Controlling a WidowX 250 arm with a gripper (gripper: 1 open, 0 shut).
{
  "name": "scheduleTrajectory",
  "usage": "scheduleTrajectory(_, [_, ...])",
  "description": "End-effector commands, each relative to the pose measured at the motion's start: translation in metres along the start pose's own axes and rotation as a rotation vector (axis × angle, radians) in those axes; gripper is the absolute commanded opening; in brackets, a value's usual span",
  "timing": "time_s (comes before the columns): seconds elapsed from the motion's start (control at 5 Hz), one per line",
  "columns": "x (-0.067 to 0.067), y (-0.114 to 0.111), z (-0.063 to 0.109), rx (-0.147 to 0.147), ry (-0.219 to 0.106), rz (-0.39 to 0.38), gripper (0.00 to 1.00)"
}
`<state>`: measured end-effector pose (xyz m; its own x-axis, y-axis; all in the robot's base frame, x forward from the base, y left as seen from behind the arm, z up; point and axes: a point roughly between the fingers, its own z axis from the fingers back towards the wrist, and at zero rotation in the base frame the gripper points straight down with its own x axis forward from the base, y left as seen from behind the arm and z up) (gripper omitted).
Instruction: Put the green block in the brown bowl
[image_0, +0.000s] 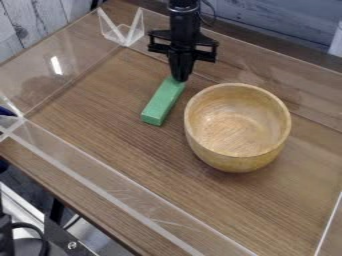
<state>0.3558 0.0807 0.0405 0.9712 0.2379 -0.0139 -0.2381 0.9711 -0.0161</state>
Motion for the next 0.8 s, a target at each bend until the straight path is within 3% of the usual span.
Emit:
scheduleTrajectory(0.0, [0.0166,0.0004,0.0210,0.004,-0.077,-0.002,0.00])
scheduleTrajectory(0.6, [0.0241,0.0042,0.0219,0.011,-0.091,0.004,0.00])
